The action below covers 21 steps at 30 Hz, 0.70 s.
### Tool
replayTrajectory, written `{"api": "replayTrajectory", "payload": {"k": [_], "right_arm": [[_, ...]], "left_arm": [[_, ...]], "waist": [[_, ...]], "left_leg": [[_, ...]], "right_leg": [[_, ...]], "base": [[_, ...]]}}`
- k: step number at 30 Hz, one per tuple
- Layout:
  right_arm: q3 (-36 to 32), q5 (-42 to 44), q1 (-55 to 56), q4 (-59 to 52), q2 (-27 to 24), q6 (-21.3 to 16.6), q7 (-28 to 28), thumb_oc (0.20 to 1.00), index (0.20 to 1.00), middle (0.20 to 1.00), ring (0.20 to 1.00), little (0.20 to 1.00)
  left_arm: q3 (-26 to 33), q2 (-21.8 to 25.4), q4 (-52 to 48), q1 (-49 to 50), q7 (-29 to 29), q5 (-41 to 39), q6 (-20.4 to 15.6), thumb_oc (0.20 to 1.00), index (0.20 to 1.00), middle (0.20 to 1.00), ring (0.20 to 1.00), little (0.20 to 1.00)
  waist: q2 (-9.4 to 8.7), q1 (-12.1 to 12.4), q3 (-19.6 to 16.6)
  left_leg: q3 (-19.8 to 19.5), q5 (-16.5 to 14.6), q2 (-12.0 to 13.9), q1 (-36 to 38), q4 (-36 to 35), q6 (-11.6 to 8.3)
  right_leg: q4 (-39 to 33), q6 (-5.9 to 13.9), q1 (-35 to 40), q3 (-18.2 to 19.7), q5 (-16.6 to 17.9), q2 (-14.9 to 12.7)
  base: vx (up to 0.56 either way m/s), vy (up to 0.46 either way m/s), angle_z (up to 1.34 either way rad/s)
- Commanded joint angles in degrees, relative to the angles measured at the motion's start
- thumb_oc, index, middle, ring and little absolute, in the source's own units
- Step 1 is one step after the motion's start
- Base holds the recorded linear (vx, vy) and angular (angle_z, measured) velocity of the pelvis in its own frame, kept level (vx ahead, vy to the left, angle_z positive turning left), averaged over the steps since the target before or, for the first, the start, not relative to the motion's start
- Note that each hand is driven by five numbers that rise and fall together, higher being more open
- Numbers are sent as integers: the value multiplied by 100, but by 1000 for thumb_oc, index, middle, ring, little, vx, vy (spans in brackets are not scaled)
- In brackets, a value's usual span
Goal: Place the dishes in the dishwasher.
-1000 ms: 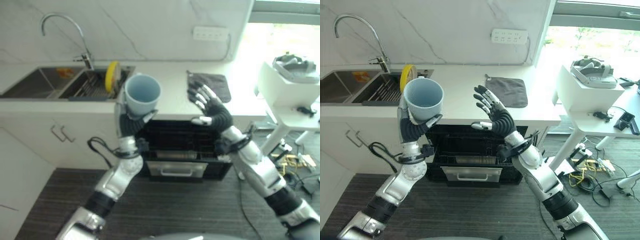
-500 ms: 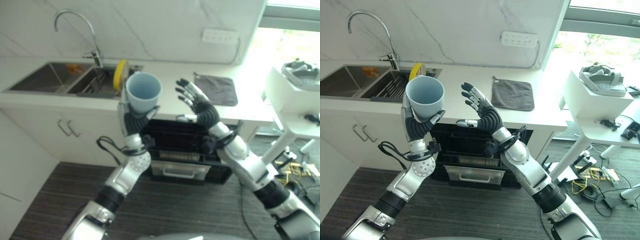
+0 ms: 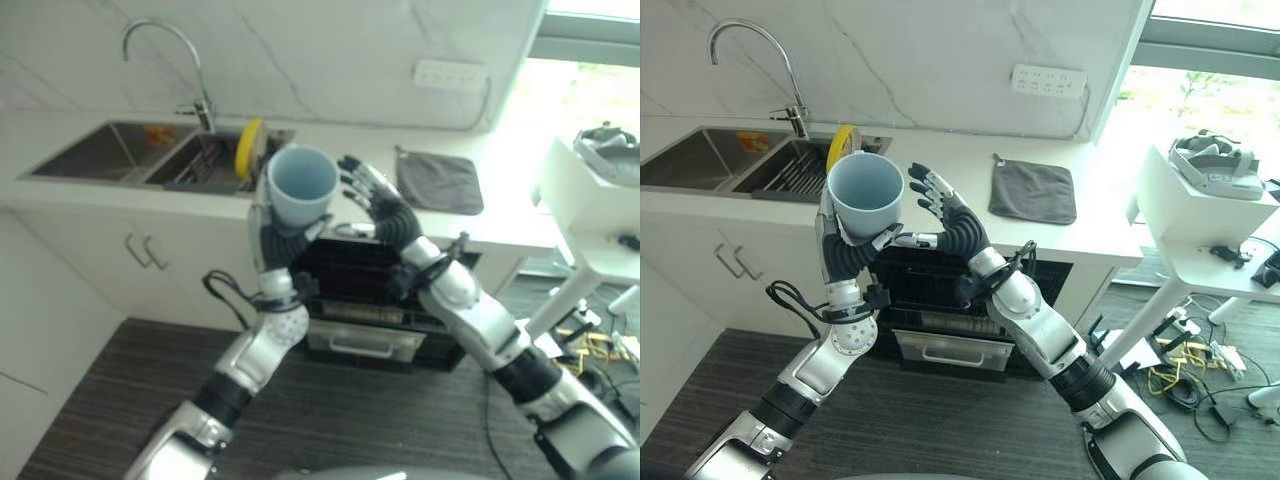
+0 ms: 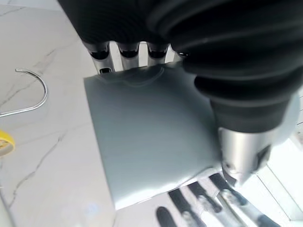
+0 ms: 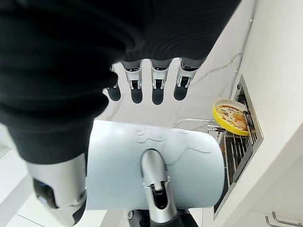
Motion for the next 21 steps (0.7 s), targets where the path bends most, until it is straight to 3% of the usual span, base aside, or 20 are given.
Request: {"api": "replayTrajectory", "payload": {"k": [1,10,21], "right_arm": [[-70,37,-625,3,190,-148,-35,1000,1000,1000,1000,1000],[-103,123,-590,-12,260,-66,-58,1000,1000,1000,1000,1000],[-43,168,-738,114,335,-108,-160,1000,1000,1000,1000,1000]], "left_arm": [[-295,44,-122,-705,-63,-112,-139,200,200,200,200,200],[-465,66,-644,-603,-392,-151,-43,200,200,200,200,200],[-719,7,-379,-517,-294,-146,-292,200,200,200,200,200]], "waist": [[-277,136,-38],[-266,183,8],[-285,228,69]], "left_leg": [[-493,-203,181,-96,5,-67],[-560,-203,172,-90,5,-54],[-625,-197,150,-80,5,-41]], "right_leg": [[27,331,279,-156,-177,-583],[45,322,308,-180,-199,-583],[58,301,323,-164,-195,-566]], "base": [[36,2,15],[21,0,4],[32,-1,0]]}}
